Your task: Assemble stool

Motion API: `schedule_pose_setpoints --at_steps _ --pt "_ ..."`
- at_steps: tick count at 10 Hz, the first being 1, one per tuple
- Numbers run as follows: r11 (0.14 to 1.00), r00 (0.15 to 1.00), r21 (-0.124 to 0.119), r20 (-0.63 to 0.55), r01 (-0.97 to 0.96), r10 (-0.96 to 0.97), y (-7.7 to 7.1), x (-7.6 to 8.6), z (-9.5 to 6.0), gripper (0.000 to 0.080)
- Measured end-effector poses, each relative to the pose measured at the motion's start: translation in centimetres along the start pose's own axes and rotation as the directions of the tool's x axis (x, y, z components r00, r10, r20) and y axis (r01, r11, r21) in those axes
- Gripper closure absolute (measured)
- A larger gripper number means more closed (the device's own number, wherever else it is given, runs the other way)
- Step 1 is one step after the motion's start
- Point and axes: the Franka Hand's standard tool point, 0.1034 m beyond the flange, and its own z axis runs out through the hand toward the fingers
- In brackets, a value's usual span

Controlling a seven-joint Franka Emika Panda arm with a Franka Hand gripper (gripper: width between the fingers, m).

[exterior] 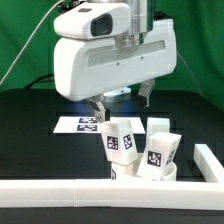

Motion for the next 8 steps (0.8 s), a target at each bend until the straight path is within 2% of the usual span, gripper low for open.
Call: schedule_pose_setpoints --at_steps 2,3,5,8 --pt "0.997 0.997 -0.006 0.01 0.081 -0.081 0.3 -0.3 0.0 0.0151" --pt "0.988 0.988 -0.022 0.006 0.156 -0.156 0.6 -0.3 0.0 0.0151" --pt "0.945 0.947 -0.079 -0.008 0.319 -0.321 1.8 -0.6 0.3 0.0151" --pt "0.974 0.977 -0.083 -0.015 0.21 -0.212 1.8 -0.3 0.4 0.0151"
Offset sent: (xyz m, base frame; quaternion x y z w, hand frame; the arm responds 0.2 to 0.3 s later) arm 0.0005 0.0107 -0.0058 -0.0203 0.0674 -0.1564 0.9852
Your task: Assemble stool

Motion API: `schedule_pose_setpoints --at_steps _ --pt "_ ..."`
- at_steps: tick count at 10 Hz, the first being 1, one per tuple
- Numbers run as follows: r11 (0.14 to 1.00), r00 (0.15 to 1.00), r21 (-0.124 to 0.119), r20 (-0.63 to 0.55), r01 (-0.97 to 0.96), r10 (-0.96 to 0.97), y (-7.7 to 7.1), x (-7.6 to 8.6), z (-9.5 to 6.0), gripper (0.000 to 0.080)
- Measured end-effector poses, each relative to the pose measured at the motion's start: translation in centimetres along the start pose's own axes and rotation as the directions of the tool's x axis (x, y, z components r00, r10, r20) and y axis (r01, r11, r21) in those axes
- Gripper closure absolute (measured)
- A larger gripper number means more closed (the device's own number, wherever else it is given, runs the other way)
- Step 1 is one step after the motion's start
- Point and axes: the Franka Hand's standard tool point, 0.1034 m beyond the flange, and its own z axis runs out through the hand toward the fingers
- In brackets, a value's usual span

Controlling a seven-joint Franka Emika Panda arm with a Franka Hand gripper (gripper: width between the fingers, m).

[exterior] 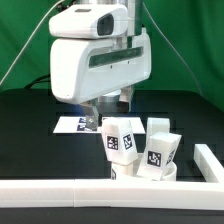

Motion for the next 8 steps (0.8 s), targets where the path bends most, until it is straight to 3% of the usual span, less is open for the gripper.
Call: schedule_pose_setpoints --at_steps 4,7,8 --pt "0.988 0.988 0.026 0.014 -0.155 0.154 -1.3 1.2 0.8 0.0151" --pt "0.988 0.988 0.012 0.009 -0.155 0.154 -1.2 1.0 1.4 0.0151" --pt "0.988 0.988 0.011 0.008 -0.156 0.156 -1.1 0.9 1.4 0.0278"
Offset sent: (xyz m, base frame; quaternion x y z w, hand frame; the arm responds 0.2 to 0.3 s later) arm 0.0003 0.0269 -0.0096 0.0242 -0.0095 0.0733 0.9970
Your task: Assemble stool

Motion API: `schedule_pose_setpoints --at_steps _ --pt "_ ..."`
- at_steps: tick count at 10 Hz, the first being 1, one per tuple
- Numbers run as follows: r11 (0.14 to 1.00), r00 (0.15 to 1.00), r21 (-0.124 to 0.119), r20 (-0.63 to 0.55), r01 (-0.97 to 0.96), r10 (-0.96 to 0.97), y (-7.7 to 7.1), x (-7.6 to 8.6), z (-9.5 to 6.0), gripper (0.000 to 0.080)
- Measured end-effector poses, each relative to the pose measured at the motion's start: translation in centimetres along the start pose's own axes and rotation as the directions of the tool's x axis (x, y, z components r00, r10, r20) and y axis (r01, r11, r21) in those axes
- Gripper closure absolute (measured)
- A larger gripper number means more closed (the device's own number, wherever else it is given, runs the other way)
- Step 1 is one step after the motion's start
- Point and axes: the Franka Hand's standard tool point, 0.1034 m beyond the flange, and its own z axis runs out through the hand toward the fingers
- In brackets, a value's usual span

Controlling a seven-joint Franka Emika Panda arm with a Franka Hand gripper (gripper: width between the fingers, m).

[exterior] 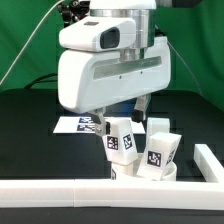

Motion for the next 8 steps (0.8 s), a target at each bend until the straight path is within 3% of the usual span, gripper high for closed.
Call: schedule_pose_setpoints --at_steps 1,2,3,6,8 --pt "1.0 1.0 -0.004 -0.002 0.016 -0.016 0.2 -0.08 -0.03 0.0278" --pt "1.0 1.0 -0.008 -0.005 0.014 -0.014 0.39 -0.17 -0.04 0.0416" --pt "1.0 1.0 -0.008 -0.005 0.001 -0.001 0.38 -0.17 -0.04 0.0462" --pt "0.999 0.999 -0.007 -0.005 -0.036 0.036 0.43 -0.21 -0.04 0.0462" --pt "0.974 0.974 -0.005 -0.005 -0.228 0.228 0.41 -0.22 0.01 0.0462"
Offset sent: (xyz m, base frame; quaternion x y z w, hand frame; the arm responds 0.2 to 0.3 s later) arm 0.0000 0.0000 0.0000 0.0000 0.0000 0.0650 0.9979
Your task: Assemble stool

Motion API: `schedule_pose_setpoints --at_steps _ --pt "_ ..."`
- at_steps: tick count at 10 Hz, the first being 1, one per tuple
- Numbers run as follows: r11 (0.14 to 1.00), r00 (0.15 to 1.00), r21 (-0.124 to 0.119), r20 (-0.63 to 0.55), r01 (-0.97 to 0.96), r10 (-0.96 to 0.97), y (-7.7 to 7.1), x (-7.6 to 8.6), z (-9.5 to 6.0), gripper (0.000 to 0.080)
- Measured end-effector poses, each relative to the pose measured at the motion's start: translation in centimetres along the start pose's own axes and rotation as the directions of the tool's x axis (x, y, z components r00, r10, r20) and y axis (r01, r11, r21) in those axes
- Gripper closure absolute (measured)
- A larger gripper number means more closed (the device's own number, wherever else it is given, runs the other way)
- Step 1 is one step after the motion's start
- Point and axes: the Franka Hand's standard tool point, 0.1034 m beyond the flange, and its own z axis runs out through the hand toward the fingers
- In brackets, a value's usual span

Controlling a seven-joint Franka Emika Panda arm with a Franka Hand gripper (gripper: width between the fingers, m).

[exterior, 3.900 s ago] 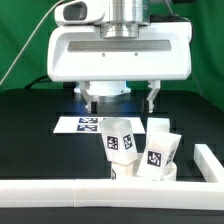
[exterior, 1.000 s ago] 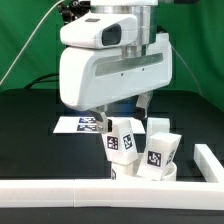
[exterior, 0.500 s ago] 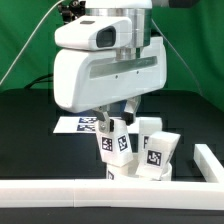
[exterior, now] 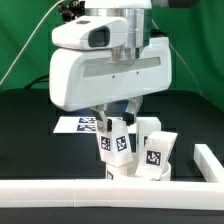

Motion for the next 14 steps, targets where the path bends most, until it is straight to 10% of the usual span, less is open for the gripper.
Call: schedule_pose_setpoints --at_steps 4,11,14 --pt "0.846 0.846 0.004 -0.001 -0.533 0.533 -0.13 0.25 0.05 0.0462" --pt "0.535 0.534 0.011 -0.022 -0.845 0.845 -0.41 0.95 0.0 0.0462" --pt "0.086 0.087 0.061 0.005 -0.994 0.996 0.14 0.22 0.28 0.0462"
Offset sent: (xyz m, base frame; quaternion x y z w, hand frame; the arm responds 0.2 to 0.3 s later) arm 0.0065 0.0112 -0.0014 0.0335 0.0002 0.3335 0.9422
